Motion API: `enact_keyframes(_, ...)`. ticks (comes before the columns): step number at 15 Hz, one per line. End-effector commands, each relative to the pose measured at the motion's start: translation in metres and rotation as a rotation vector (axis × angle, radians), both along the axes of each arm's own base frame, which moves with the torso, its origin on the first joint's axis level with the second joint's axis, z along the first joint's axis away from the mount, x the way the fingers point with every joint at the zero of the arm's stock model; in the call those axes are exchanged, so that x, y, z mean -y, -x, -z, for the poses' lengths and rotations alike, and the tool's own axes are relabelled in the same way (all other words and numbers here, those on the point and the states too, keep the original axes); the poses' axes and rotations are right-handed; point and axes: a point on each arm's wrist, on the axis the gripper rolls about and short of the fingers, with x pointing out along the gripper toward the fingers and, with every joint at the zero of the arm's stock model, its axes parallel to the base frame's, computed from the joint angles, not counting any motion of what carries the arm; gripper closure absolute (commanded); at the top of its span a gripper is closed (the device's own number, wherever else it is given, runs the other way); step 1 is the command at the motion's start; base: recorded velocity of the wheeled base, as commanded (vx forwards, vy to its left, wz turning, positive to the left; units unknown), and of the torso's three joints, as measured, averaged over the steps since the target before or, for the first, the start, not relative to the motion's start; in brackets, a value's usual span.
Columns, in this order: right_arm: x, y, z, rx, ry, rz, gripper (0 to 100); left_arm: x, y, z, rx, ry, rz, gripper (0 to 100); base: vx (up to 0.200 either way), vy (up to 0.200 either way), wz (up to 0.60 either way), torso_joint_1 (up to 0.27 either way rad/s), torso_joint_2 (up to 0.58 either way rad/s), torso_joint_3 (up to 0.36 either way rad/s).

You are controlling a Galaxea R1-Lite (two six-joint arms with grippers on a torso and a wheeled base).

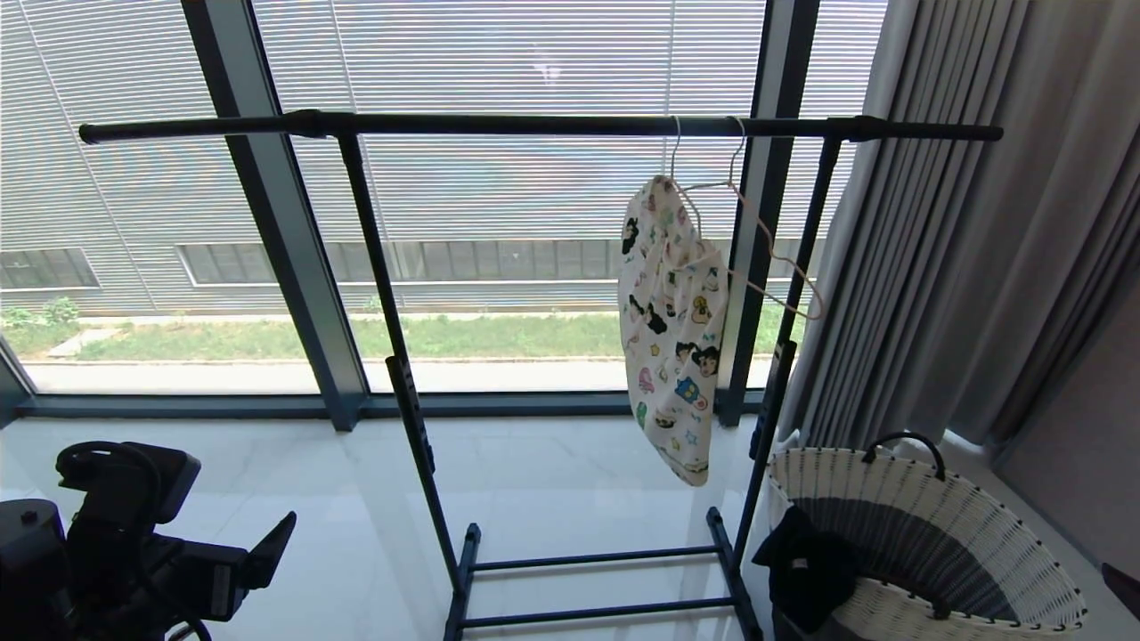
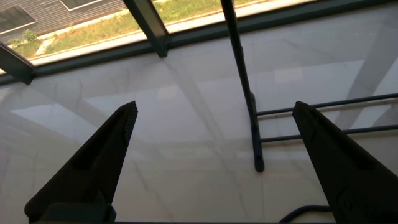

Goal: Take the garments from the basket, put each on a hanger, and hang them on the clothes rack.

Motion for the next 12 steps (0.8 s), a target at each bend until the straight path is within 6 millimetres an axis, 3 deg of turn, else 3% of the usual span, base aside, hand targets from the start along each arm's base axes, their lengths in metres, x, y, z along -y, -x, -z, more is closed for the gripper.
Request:
enact_keyframes(1,-0.0003,-0.0008,0.0002,-0.004,0.001,-0.002,0,-0.0001,-0.0005,0.0006,-0.004,-0.002,-0.001,0,0.0,0.0,0.0,-0.203,0.49,0.276)
enact_keyframes(12,0.0003,0.001,0.01,-0.036,0.013,-0.003,0,-0.0012,0.0001,0.0,0.0,-0.027,-0.056,0,0.0,0.0,0.0,-0.178,0.47,0.295)
